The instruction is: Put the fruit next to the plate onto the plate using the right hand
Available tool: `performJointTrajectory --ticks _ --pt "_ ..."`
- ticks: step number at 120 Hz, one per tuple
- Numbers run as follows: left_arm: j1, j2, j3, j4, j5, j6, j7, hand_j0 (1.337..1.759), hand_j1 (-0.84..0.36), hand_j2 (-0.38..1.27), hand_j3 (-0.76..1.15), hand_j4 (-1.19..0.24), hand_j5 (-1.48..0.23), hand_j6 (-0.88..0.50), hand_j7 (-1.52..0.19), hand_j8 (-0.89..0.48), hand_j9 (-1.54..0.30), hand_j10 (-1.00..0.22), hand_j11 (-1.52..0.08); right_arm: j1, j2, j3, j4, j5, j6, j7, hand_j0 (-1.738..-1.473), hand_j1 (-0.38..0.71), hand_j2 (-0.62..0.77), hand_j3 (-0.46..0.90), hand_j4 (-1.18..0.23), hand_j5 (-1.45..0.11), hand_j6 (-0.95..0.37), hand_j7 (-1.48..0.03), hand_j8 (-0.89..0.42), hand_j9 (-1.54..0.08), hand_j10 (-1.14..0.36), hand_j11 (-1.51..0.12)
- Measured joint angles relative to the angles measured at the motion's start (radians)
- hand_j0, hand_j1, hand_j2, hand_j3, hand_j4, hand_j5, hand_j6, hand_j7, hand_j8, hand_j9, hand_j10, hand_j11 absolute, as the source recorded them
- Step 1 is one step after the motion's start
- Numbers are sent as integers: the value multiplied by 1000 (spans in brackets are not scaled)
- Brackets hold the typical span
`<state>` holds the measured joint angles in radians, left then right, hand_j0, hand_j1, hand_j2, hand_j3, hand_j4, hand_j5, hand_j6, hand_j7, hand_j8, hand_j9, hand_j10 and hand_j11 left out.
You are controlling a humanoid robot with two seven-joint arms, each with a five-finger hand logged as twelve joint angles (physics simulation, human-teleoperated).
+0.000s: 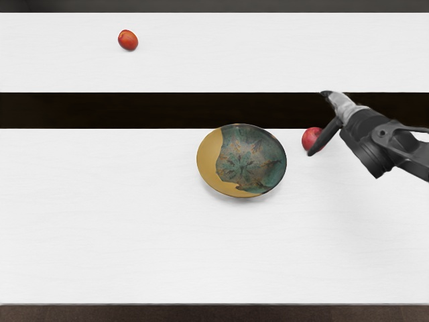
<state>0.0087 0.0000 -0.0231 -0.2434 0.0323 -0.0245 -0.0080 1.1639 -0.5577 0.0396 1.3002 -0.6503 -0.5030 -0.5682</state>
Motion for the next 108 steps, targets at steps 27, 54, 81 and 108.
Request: performJointTrajectory --ticks 27,54,81,108 --pt "-1 0 0 0 0 0 0 1658 349 0 0 0 0 0 0 0 0 0 0 -6 58 -40 -28 -1 -31 1 -1658 -107 -39 0 -205 -264 -206 -264 -205 -264 -205 -264" --pt "-1 0 0 0 0 0 0 1658 349 0 0 0 0 0 0 0 0 0 0 -30 93 -47 -52 -2 -81 1 -1658 61 -67 0 -344 -446 -345 -446 -345 -446 -344 -446" --pt "-1 0 0 0 0 0 0 1658 349 0 0 0 0 0 0 0 0 0 0 -55 95 -48 -56 -11 -88 0 -1658 126 -70 0 -427 -500 -407 -523 -290 -526 -386 -525" --pt "-1 0 0 0 0 0 0 1658 349 0 0 0 0 0 0 0 0 0 0 -59 93 -48 -56 -6 -86 0 -1657 222 -66 0 -518 -619 -493 -643 -361 -638 -471 -643"
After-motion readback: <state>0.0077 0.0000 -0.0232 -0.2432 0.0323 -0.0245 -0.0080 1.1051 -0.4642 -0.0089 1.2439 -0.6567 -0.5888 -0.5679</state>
